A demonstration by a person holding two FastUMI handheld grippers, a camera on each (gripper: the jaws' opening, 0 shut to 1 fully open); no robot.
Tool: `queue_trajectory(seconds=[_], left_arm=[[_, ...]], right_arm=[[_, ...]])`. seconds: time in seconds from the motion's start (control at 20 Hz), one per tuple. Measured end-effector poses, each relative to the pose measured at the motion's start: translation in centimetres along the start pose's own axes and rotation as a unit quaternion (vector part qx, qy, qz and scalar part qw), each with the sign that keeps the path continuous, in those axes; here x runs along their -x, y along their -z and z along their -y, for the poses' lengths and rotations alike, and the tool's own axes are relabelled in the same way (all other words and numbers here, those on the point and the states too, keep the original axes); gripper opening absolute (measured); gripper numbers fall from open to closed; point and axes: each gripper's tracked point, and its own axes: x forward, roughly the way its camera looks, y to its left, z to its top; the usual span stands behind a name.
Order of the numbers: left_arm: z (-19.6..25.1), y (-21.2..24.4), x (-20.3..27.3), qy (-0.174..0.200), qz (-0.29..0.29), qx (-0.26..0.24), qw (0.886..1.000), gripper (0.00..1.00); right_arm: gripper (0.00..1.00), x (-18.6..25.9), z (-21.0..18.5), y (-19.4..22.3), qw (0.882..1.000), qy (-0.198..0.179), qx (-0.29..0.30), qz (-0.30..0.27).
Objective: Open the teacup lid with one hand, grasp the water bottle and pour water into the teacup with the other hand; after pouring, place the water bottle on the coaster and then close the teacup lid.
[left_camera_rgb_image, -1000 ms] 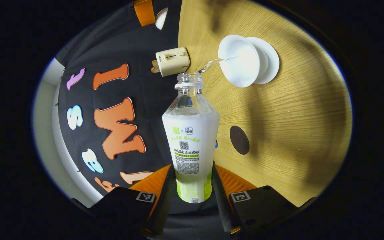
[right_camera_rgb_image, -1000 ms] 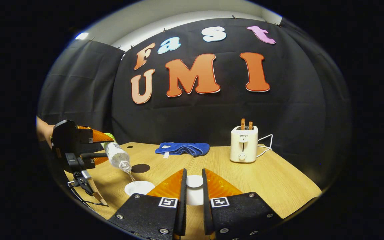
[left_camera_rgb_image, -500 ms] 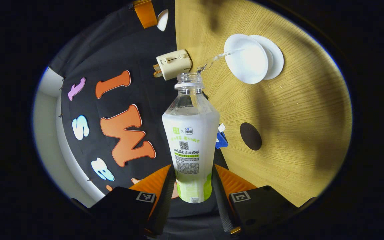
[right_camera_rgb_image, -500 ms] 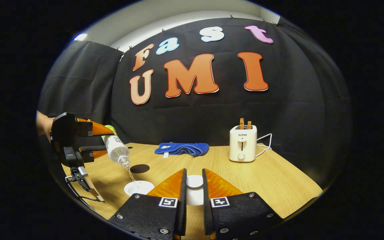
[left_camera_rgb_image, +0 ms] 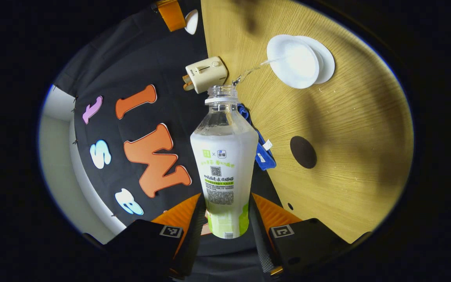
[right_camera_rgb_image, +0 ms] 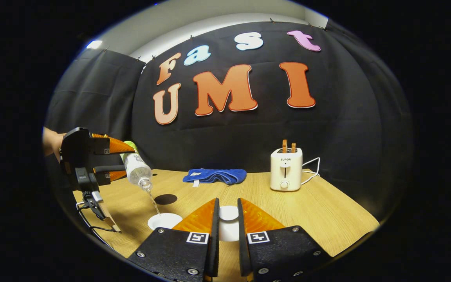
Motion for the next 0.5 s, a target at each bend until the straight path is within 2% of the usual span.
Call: queue_trajectory(seconds=[0.25,0.3,0.35,0.4,0.5], left_arm=[[-0.89,0.35,0.31,-0.015,-0.001,-0.025,1.000,0.65],[-1.08,0.30,0.22,-0.019,0.001,-0.035,0.999,0.68],[-1.00,0.21,0.15,-0.020,0.001,-0.041,0.999,0.65],[-0.80,0.04,0.03,-0.018,0.005,-0.041,0.999,0.67],[-0.63,-0.05,0.06,-0.019,0.006,-0.049,0.999,0.65]], right_arm=[[0.22,0.24,0.06,-0.15,1.000,-0.002,0.002,0.003],[0.22,0.32,0.10,-0.13,1.000,-0.001,0.002,0.002],[0.22,0.40,0.12,-0.10,1.000,-0.002,0.003,0.002],[0.22,0.37,0.07,-0.01,1.000,-0.003,0.004,0.002],[0.22,0.44,0.15,0.17,1.000,-0.003,0.005,0.002]])
